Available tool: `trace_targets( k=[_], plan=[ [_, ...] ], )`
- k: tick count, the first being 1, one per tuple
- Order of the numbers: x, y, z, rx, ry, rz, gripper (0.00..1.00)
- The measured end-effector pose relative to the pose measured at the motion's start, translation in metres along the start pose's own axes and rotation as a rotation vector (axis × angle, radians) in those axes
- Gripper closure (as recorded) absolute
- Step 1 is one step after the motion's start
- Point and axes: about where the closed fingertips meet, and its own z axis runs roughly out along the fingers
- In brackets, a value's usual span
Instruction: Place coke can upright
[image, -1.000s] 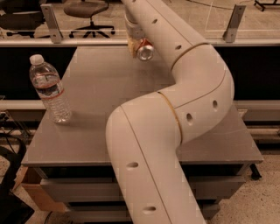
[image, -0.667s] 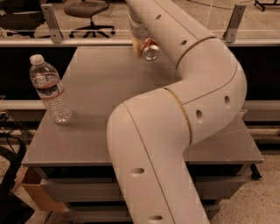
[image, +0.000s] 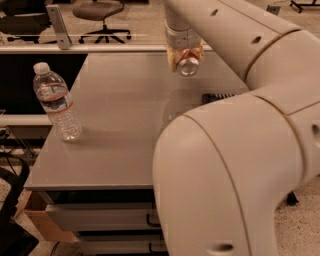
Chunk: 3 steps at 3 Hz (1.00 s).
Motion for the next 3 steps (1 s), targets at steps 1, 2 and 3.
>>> trace_targets(
  k=[1, 2, 3],
  plan=[
    [0.019, -0.012, -0.002, -0.074, -0.078, 0.003, 1.0],
    [0.029, -0.026, -0.002, -0.206, -0.214, -0.033, 1.0],
    [0.025, -0.028, -0.007, -0.362, -0.385, -0.073, 1.0]
  ],
)
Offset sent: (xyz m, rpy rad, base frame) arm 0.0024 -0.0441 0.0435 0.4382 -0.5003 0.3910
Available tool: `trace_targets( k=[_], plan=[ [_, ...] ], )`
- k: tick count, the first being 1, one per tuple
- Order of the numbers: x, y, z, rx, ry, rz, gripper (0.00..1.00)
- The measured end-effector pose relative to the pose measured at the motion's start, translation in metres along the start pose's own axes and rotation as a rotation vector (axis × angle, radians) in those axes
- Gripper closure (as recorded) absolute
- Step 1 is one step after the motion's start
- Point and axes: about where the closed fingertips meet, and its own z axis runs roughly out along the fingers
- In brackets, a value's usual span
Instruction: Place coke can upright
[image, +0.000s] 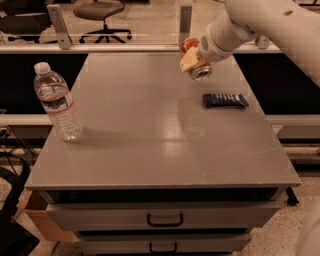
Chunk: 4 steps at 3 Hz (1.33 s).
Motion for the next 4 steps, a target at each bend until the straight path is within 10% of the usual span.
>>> trace_targets(
  k=[2, 4],
  plan=[
    [-0.035, -0.042, -0.02, -0.181, -0.442, 0.026, 1.0],
    [-0.043, -0.019, -0.042, -0.225, -0.666, -0.199, 1.0]
  ],
)
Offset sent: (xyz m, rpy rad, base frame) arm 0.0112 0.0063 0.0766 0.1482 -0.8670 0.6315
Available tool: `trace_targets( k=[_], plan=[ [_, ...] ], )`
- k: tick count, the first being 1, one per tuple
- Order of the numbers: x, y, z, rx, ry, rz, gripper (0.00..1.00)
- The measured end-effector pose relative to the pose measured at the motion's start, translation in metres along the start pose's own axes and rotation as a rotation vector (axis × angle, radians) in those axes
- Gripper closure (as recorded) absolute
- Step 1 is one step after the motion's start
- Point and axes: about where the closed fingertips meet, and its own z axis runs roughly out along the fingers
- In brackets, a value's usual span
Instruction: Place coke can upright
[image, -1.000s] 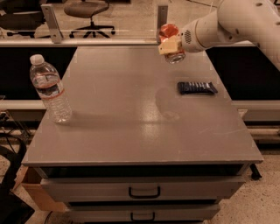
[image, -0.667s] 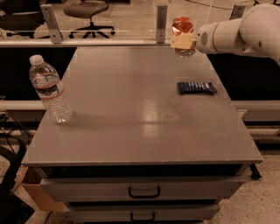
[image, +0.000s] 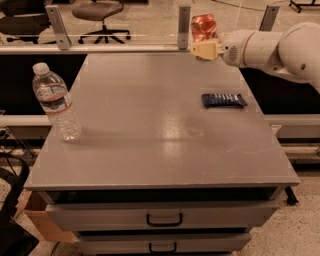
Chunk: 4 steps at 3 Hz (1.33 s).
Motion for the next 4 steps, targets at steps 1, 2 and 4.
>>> trace_targets(
  k=[1, 2, 4],
  plan=[
    [-0.007, 0.041, 0.007, -0.052, -0.032, -0.2, 1.0],
    [-0.012, 0.053, 0.012, -0.068, -0.048, -0.298, 1.0],
    [-0.008, 0.056, 0.017, -0.058, -0.049, -0.273, 1.0]
  ],
)
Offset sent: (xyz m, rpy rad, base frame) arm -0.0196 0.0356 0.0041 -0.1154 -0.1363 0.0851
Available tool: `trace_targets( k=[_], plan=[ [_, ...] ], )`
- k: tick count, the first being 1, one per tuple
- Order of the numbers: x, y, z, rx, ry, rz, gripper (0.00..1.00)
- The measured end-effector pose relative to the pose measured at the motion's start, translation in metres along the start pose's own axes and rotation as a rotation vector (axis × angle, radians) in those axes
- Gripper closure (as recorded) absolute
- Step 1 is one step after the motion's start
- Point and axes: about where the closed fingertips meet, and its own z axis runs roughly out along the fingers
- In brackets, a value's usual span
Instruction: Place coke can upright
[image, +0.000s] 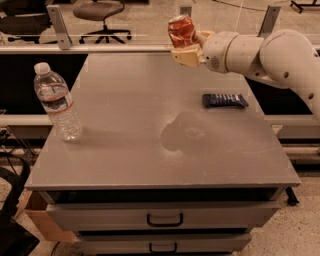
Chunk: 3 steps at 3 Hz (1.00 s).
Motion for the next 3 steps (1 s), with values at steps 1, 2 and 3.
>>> trace_targets(
  k=[1, 2, 3],
  plan=[
    [0.005, 0.015, 0.001, 0.049, -0.004, 0.064, 1.0],
    [0.02, 0.041, 0.006, 0.113, -0.006, 0.133, 1.0],
    [0.023, 0.041, 0.011, 0.197, -0.075, 0.185, 1.0]
  ],
)
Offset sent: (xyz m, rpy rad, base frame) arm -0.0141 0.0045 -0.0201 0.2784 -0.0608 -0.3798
